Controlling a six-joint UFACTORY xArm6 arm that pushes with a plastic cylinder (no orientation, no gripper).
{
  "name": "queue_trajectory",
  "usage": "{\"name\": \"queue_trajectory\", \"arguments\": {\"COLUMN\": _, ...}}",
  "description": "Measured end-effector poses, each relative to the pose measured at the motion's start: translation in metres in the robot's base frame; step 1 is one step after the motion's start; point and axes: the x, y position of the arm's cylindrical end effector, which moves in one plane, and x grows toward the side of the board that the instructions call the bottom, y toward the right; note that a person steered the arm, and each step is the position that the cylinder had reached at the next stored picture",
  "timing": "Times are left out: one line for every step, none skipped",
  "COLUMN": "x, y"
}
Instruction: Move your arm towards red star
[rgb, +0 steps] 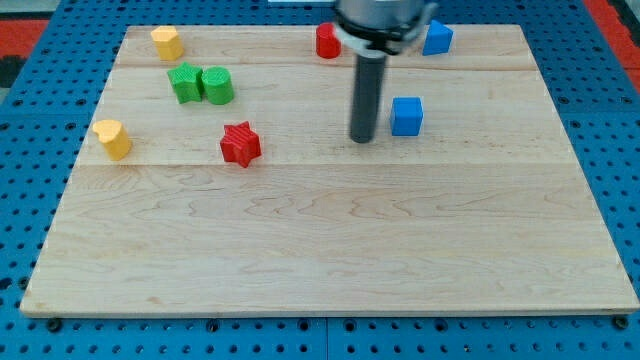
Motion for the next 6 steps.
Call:
{"name": "queue_trajectory", "arguments": {"x": -0.022, "y": 0.015}}
{"name": "queue_trajectory", "arguments": {"x": -0.019, "y": 0.078}}
{"name": "queue_trajectory", "arguments": {"x": -0.018, "y": 0.132}}
{"name": "queue_trajectory", "arguments": {"x": -0.019, "y": 0.097}}
{"name": "queue_trajectory", "arguments": {"x": -0.032, "y": 0.052}}
{"name": "queue_trajectory", "arguments": {"x": -0.030, "y": -0.037}}
